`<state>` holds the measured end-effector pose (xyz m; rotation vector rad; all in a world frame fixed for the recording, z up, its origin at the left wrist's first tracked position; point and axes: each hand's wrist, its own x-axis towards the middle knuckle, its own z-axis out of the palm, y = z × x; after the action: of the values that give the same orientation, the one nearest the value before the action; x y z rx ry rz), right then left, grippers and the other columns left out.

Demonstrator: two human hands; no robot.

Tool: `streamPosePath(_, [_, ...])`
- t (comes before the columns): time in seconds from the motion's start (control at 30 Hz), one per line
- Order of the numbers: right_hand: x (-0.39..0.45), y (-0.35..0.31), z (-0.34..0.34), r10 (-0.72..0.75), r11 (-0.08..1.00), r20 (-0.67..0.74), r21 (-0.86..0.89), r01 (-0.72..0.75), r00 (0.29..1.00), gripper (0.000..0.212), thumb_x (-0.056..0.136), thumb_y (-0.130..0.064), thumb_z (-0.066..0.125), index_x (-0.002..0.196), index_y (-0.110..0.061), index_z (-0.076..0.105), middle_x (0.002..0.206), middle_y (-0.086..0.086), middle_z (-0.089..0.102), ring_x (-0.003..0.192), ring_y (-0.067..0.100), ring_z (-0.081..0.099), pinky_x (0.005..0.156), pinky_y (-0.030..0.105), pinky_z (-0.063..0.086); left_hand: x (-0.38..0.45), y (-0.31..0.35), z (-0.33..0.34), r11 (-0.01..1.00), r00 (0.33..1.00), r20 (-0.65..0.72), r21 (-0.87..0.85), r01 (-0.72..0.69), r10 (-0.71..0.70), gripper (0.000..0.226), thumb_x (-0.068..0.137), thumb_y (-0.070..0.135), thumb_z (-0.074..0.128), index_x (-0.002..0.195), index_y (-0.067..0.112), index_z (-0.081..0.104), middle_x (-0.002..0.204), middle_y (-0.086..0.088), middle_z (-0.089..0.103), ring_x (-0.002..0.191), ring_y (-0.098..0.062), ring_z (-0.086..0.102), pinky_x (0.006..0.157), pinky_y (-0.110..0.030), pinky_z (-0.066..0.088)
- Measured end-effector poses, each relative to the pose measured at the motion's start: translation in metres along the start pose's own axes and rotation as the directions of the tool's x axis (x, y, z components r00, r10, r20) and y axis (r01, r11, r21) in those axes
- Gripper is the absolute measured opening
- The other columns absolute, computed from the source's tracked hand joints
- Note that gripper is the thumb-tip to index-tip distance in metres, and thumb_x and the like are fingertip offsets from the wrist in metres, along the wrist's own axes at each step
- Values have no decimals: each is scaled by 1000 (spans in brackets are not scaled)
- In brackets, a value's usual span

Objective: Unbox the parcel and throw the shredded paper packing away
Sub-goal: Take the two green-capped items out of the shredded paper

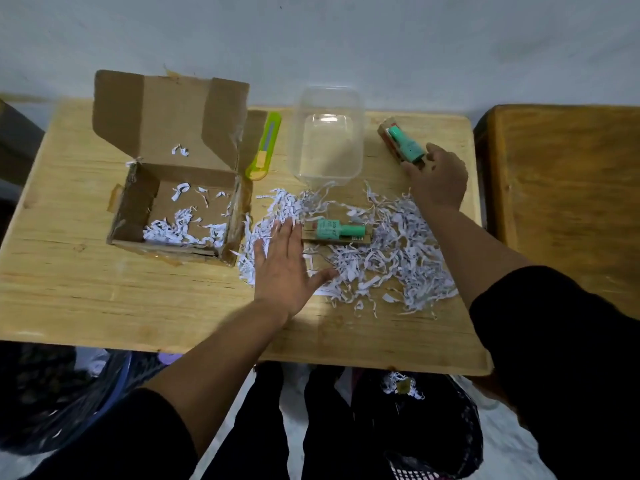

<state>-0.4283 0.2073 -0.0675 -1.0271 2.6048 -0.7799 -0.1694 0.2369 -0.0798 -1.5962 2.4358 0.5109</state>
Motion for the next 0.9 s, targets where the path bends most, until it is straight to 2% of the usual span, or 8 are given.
streamPosePath(0.1, [-24,-5,-7,-184,974,-11,130,184,983,42,84,-31,63,120,-9,57,111,12,62,98,20,54,83,29,44,-1,0,0,998,1000,-29,-61,-3,1,102,76,76,39,149,14,4,159,-1,-1,146,-16,-8,116,-45,-5])
streamPosePath(0.2, [-59,-9,-12,-411,893,73,234,384,909,32,78,-27,70,104,-8,65,95,11,66,79,14,54,71,27,46,-1,-1,1,993,998,-62,-120,-6,-1,101,76,71,49,148,14,9,159,-1,4,146,-16,-5,116,-45,-5])
streamPosePath(0.3, [-86,-11,-5,-528,848,238,196,492,815,29,75,-25,74,96,-7,68,89,11,68,83,19,56,74,29,46,1,-1,2,991,996,-88,-133,-4,-8,101,75,69,54,148,14,11,158,-2,7,146,-16,-2,116,-45,-4])
streamPosePath(0.4, [-97,-10,2,-530,844,359,133,520,769,36,73,-27,75,103,-8,68,98,11,66,96,25,55,81,25,38,3,-3,3,992,996,-86,-125,-4,-7,104,74,70,53,149,13,8,158,-2,8,146,-16,0,116,-45,-2])
streamPosePath(0.53, [-101,-10,5,-462,871,405,40,490,789,47,76,-26,72,119,-11,60,110,12,60,106,27,50,89,30,37,6,-8,5,991,994,-105,-124,-43,30,105,75,69,54,149,20,-2,157,-3,12,146,-18,3,116,-46,4])
streamPosePath(0.7, [-107,-11,7,-430,897,386,80,435,816,41,72,-15,74,112,-14,65,107,11,59,104,26,50,86,26,34,8,-11,1,971,976,-161,-164,-171,145,92,74,57,65,146,37,13,151,-5,23,143,-22,15,112,-52,12])
streamPosePath(0.77, [-109,-10,7,-408,910,404,105,401,819,43,71,-16,75,112,-18,66,108,10,58,105,25,49,84,26,36,11,-12,1,971,978,-152,-171,-165,140,92,71,56,68,145,36,18,152,-4,21,144,-22,13,112,-51,11])
streamPosePath(0.9, [-112,-4,4,-345,935,428,80,345,836,57,71,-26,76,124,-20,57,112,8,63,108,23,51,87,26,36,16,-13,2,971,986,-121,-196,-136,114,89,67,57,71,141,30,29,154,-1,18,145,-20,9,113,-47,7])
